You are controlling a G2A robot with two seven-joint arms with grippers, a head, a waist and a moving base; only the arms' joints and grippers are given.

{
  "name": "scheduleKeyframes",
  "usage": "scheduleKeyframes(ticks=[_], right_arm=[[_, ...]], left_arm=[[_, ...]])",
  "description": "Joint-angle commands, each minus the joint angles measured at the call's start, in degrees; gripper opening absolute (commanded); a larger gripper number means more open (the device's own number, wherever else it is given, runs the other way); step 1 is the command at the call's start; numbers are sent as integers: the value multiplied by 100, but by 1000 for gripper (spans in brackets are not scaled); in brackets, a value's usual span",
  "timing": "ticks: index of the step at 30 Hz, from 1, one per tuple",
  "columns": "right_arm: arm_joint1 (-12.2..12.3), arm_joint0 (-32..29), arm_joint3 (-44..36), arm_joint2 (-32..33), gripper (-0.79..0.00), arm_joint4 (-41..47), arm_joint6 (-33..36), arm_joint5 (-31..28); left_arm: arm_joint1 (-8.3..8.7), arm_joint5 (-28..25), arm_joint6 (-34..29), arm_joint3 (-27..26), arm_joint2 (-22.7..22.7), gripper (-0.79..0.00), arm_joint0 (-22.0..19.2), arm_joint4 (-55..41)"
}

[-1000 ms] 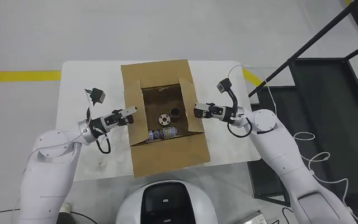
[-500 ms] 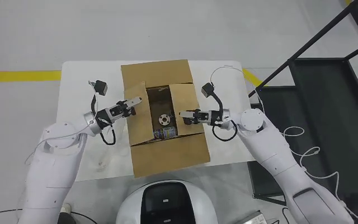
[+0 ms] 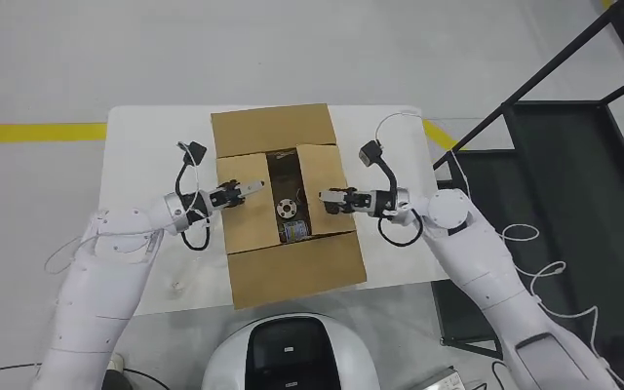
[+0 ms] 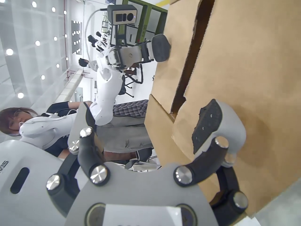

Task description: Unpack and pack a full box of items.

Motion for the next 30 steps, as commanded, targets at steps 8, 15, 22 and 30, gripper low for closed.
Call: scheduleKeyframes(ticks=[8,15,22,30], right_arm=[[379,-1019,-346,1279,0,12,1334,817],[454,-1314,-272,1255,0,-514,1529,949],[441,-1281,-280,1186,0,-526,1385,834],[439,-1288,-286,1185,0,-518,1340,838]], left_arm=[[164,-388,444,-618,-1286,0,680,-1009],[233,-293,338,-227,-1546,0,605,-987],[232,-359,266,108,-1403,0,393,-957],[232,-359,266,108,-1403,0,393,-957]])
